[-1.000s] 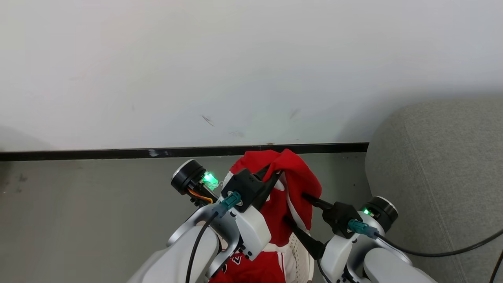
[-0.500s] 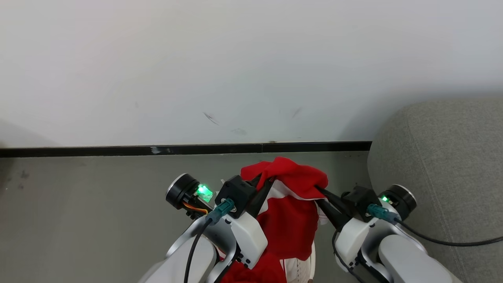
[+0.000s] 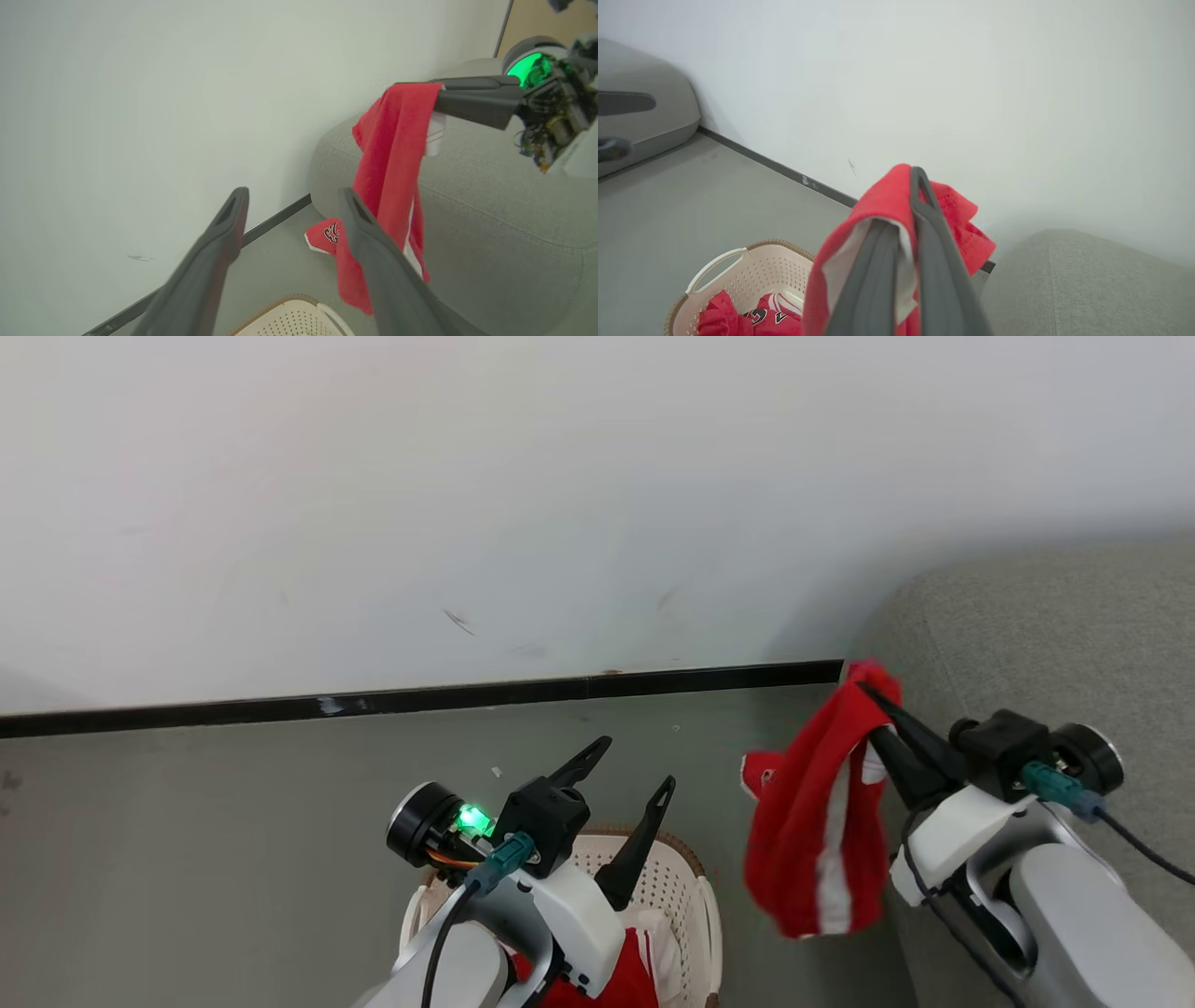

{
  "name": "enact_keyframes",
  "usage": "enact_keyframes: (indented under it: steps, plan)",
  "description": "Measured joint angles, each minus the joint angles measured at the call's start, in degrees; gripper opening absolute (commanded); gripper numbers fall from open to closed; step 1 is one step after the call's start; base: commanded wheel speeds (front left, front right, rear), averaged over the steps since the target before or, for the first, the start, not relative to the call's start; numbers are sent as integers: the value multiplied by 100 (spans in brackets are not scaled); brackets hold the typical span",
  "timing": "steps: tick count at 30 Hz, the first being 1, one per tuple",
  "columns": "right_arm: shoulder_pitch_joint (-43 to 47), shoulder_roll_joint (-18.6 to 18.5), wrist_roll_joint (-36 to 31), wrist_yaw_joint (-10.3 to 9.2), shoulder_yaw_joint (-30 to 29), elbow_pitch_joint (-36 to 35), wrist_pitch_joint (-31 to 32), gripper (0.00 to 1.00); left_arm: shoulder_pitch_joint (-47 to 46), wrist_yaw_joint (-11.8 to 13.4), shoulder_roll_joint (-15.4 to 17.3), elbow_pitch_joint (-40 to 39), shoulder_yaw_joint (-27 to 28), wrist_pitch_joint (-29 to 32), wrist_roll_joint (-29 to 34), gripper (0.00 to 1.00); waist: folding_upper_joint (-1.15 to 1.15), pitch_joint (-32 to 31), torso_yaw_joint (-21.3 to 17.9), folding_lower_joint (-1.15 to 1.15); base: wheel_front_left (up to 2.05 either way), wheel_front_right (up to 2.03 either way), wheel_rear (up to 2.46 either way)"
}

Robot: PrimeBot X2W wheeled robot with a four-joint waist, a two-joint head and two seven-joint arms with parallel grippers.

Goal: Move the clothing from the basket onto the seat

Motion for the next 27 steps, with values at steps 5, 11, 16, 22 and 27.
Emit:
enact_keyframes:
  steps: [5, 11, 16, 22, 27]
  plan:
    - [-3, -179, -75, 0, -390, -381, 0, 0, 87, 0, 1, -1, -74, -116, -77, 100, 0, -14, -166, 0, 0, 0, 0]
    - [16, -405, -176, 0, -873, -747, 0, 0, 111, -1, 2, -8, -187, -232, -205, 100, 0, -49, -398, 0, 0, 0, 0]
    - [300, -509, -229, 0, -1209, -1005, 0, 0, 213, -4, 5, -8, -332, -327, -309, 100, 0, -96, -650, 0, 0, 0, 0]
    - [513, -539, -235, 0, -1347, -1262, 0, 0, 213, -7, 7, -32, -443, -475, -417, 100, 0, -144, -908, 0, 0, 0, 0]
    - [715, -542, -225, 0, -1395, -1435, -1, 0, 306, -8, 7, -42, -534, -570, -516, 100, 0, -179, -1130, 0, 0, 0, 0]
